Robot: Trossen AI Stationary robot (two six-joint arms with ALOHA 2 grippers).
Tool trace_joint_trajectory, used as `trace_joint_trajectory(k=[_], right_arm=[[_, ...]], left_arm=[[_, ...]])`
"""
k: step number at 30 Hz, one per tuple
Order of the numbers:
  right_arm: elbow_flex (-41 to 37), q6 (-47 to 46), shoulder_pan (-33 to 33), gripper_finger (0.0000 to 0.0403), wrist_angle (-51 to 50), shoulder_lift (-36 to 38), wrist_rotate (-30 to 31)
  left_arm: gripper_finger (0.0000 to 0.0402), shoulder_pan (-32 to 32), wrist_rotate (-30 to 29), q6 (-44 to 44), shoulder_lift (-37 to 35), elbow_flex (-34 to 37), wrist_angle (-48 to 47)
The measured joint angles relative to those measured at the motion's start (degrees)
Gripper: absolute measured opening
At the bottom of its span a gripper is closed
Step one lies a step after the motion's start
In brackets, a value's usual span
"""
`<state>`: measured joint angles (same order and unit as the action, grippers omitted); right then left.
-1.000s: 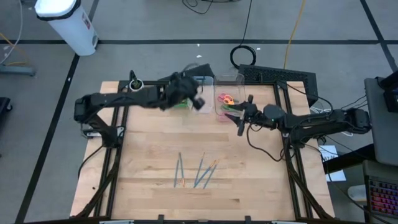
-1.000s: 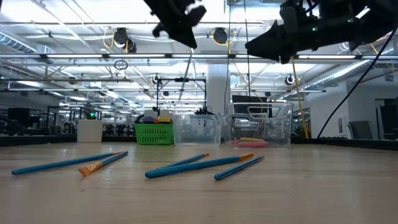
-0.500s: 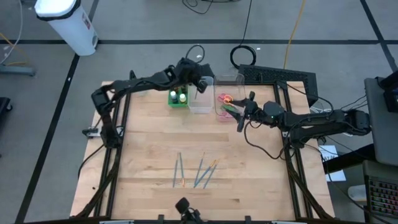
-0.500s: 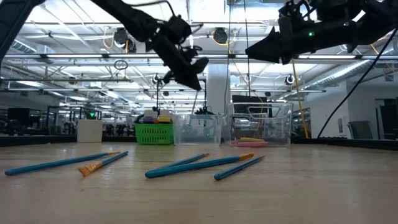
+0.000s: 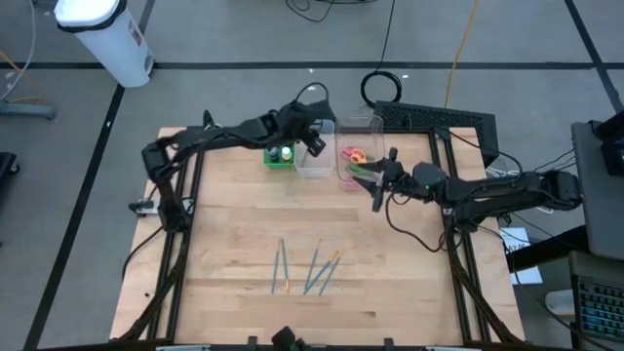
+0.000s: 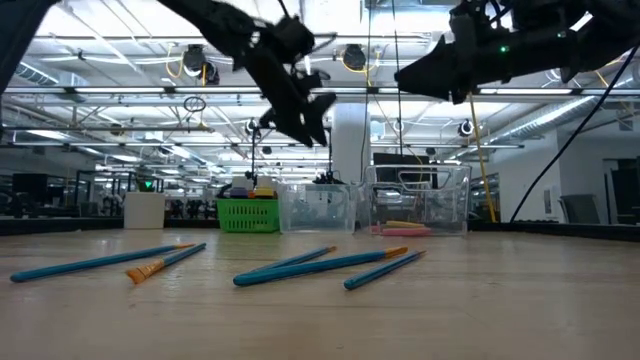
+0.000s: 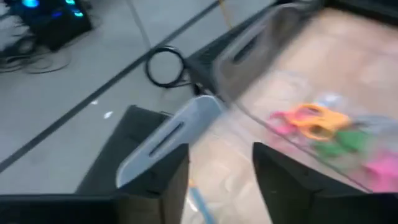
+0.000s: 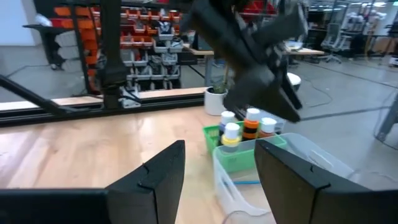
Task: Pick & Place Paint Supplies
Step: Put the blue paint brush into the white bin
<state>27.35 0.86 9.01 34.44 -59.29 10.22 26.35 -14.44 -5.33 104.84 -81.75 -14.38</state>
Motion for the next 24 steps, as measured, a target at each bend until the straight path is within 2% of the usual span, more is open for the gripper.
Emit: trace_joint_trajectory(k=[5, 9, 12, 18, 24], right_arm=[[0.0, 0.0, -2.07, 0.0185, 0.01, 0.38, 0.04], [-0.02, 0.0, -3.2, 0.0185, 0.03, 1.73, 0.1], [-0.02, -0.08, -4.11, 0.0185, -0.04, 3.38, 0.09], [-0.02, -0.18, -7.05, 0.0185, -0.67, 6.14, 0.13], [-0.02, 0.91, -8.79, 0.0185, 0.02, 7.82, 0.15]], left_arm=[[0.0235, -4.0, 3.68, -5.71, -7.51, -0.01, -13.42], [0.0245, -9.63, 4.88, -14.66, -11.05, 0.21, -25.18], [0.0246, -15.47, 5.11, -19.96, -11.45, 2.2, -29.72], [0.0246, -26.78, 5.14, -33.52, -11.52, 8.8, -28.75], [0.0246, -34.26, 6.73, -50.66, -11.49, 15.03, -29.03]])
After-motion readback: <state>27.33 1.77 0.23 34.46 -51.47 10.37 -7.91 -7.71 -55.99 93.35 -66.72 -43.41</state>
